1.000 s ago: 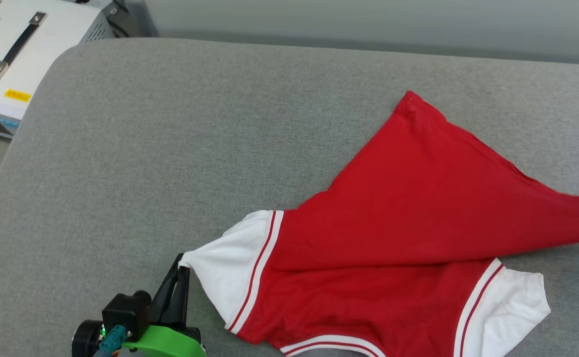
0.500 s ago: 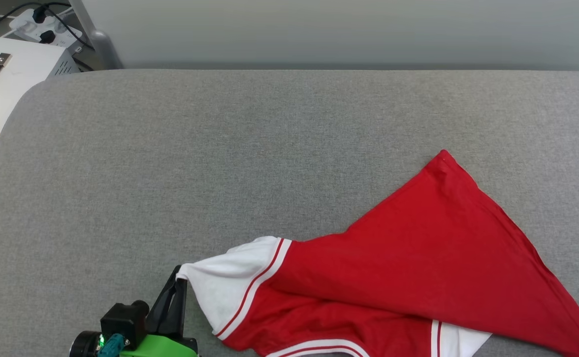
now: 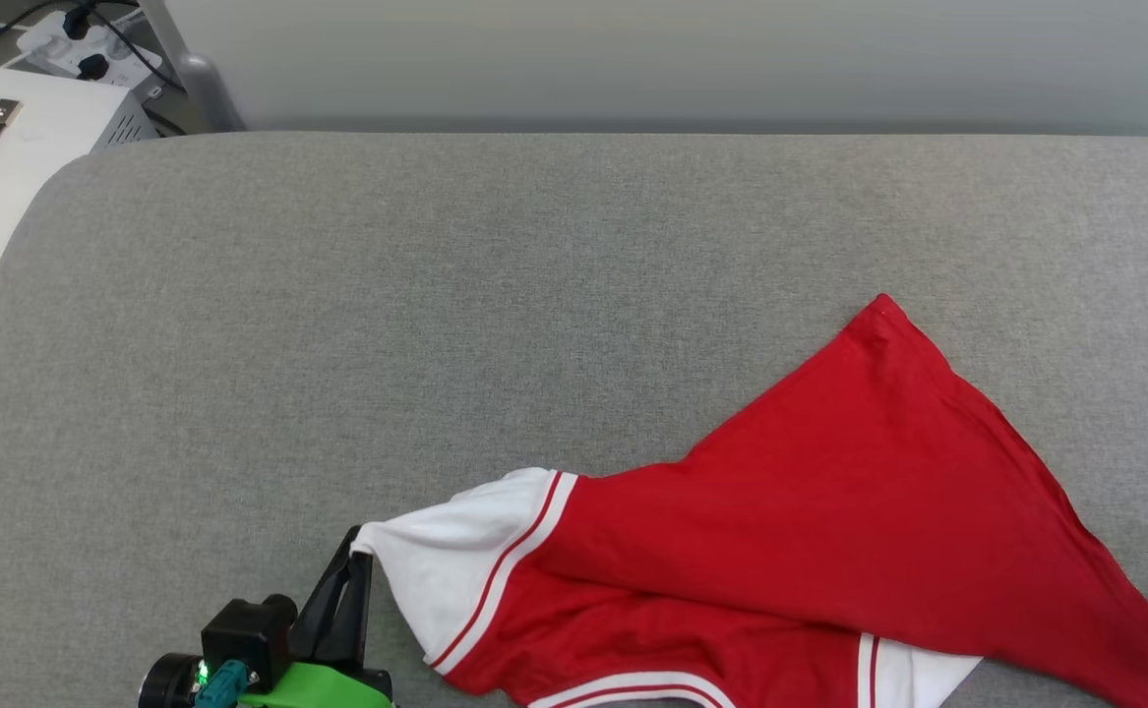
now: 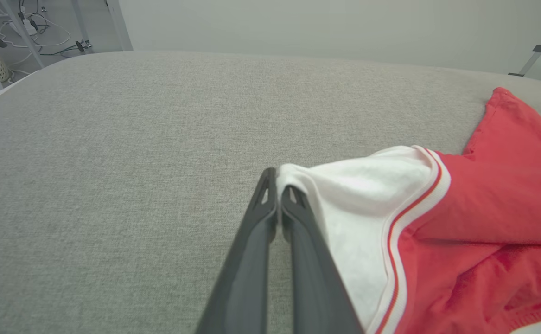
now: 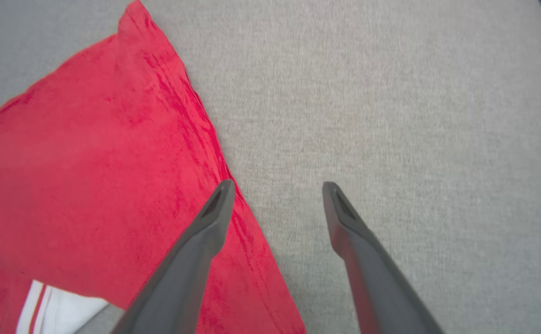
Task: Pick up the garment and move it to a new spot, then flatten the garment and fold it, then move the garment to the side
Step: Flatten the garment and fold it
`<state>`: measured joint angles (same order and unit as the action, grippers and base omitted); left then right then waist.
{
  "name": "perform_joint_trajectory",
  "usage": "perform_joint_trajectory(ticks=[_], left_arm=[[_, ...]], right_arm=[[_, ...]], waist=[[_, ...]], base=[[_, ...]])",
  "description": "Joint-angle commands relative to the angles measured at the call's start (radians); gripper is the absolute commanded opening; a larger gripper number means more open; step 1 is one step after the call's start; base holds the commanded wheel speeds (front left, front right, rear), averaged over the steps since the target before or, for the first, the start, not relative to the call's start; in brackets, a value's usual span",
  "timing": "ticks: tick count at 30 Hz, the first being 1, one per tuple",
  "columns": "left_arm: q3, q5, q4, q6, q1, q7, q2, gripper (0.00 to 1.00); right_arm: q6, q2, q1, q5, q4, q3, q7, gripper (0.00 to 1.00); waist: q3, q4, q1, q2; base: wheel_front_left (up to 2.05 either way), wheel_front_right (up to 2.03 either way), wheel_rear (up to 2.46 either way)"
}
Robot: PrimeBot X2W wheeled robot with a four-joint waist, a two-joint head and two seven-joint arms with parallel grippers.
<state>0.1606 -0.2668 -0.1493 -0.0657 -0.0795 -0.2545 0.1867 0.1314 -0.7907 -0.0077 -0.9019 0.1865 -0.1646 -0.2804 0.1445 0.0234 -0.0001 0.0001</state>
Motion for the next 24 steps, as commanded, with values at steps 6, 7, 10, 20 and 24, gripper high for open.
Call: perform_joint_trajectory(ticks=[6,7,10,20,24], left_arm=[[0.024,0.006,0.005,-0.001,0.054,-0.003,-0.002,0.0],[0.027,0.007,0.005,-0.001,0.061,-0.003,-0.003,0.0],[0.039,0.012,0.004,-0.005,0.085,-0.004,-0.007,0.0],[0.072,0.026,0.003,-0.012,0.146,-0.006,-0.028,0.0],[0.082,0.032,0.006,-0.014,0.167,-0.006,-0.037,0.0]], right_arm=[[-0.001,-0.041,-0.178,0.063,-0.157,0.01,-0.07,1.0],[-0.001,-0.045,-0.208,0.072,-0.174,-0.001,-0.092,1.0],[-0.001,-0.047,-0.327,0.105,-0.214,-0.07,-0.178,1.0],[-0.001,0.006,-0.681,0.142,-0.039,-0.367,-0.469,1.0],[-0.001,0.023,-0.771,0.167,0.081,-0.452,-0.535,1.0]], waist=[[0.045,0.036,0.0001,-0.0001],[0.051,0.041,0.0001,-0.0001],[0.073,0.059,0.0001,-0.0001],[0.139,0.116,0.0001,-0.0001],[0.173,0.136,0.0001,-0.0001]], base=[[0.0,0.0,0.0],[0.0,0.0,0.0],[0.0,0.0,0.0],[0.0,0.0,0.0],[0.0,0.0,0.0]])
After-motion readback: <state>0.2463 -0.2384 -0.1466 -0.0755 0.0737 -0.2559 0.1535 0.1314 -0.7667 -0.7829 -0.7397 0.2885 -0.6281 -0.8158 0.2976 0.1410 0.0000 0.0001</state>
